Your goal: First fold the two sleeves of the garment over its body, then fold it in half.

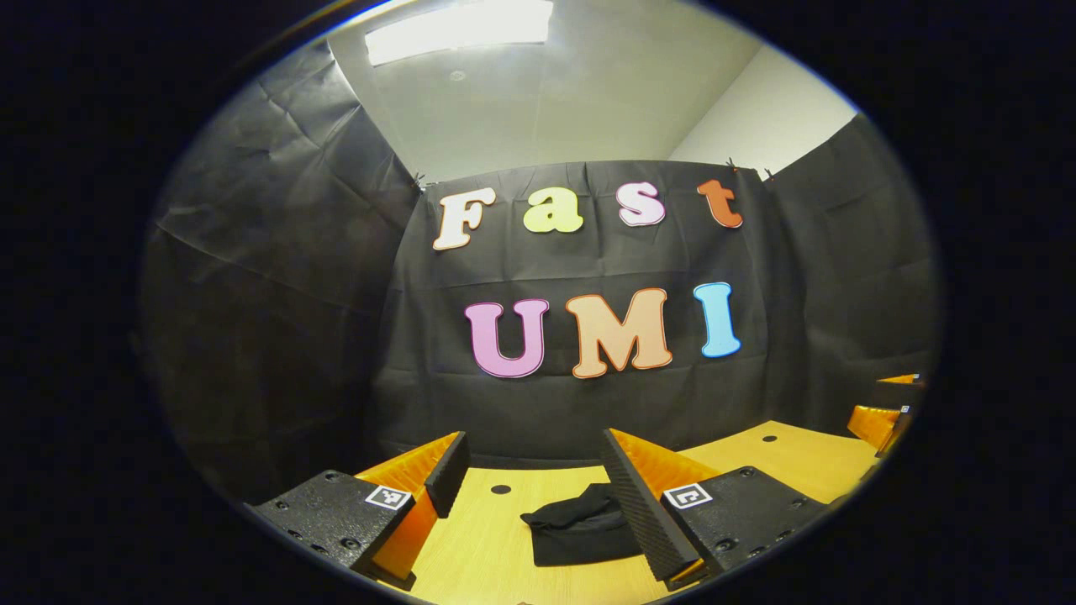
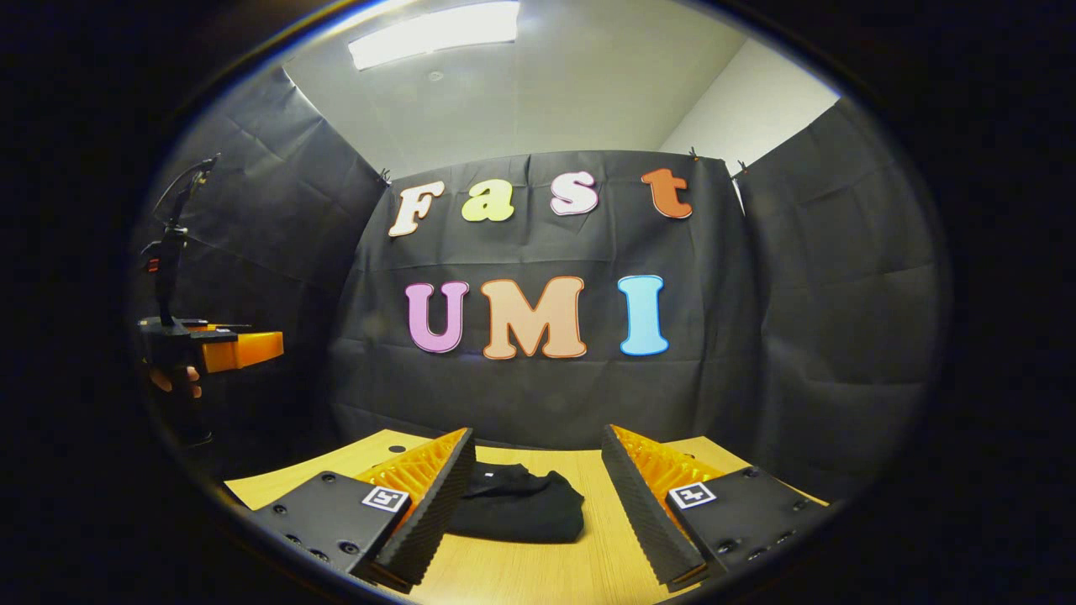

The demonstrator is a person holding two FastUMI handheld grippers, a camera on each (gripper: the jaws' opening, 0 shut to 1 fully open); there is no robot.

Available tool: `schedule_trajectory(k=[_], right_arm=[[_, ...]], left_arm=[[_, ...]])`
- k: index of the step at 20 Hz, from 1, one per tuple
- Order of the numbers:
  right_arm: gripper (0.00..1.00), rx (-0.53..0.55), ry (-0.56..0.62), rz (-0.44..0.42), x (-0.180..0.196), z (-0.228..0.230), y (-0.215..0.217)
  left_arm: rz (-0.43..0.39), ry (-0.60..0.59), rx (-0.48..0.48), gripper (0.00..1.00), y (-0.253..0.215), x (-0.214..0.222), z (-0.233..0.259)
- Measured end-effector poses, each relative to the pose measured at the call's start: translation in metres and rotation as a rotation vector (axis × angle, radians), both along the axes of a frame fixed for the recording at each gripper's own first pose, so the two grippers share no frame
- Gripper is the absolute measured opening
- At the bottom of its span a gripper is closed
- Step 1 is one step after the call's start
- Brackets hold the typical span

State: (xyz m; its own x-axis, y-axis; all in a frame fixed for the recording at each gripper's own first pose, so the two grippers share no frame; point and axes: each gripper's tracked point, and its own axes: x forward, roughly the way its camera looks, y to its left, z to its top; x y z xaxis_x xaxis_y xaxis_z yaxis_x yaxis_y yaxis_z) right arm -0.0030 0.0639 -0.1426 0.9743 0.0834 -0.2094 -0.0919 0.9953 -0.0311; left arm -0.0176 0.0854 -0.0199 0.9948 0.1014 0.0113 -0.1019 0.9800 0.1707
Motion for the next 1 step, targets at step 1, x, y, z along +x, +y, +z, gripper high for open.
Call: schedule_trajectory(k=[1], right_arm=[[0.96, 0.0, -0.002, 0.002, -0.0012, 0.0011, -0.0006]], left_arm=[[-0.004, 0.002, -0.004, 0.92, -0.0032, 0.0005, -0.0004]])
